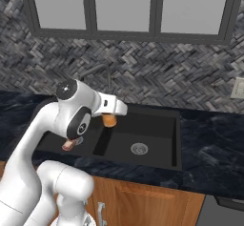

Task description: Pick up the soap dispenser and bar soap from the sink, and place them back in the cabinet, and close the cabinet doors.

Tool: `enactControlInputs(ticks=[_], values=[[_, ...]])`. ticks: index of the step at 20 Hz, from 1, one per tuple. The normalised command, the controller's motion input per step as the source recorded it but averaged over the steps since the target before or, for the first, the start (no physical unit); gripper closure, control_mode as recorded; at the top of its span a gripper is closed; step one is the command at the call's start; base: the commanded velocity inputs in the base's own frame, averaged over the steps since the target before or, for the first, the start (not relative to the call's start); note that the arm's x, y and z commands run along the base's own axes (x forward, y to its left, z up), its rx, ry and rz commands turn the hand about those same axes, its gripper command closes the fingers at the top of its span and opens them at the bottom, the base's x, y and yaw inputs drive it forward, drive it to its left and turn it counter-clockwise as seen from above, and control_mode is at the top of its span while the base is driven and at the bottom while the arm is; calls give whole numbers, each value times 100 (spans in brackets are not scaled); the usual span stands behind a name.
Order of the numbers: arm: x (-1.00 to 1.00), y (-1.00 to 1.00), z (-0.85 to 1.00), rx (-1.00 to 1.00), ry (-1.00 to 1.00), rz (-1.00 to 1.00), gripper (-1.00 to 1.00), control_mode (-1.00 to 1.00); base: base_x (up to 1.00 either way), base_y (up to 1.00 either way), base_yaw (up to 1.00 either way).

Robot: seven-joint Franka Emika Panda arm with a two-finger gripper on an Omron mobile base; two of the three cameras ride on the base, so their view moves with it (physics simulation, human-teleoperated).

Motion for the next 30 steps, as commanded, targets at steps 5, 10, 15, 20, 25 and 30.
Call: enactControlInputs(ticks=[5,10,15,20,25,30], values=[[-24,25,30,6,2,6,100,-100,0,0,0],[-43,18,30,11,11,8,100,-100,0,0,0],[-50,20,18,3,10,3,100,-100,0,0,0],[-35,13,15,0,0,0,100,-100,0,0,0],[-29,11,5,0,0,0,100,-100,0,0,0],[-29,19,0,0,0,2,100,-100,0,0,0]])
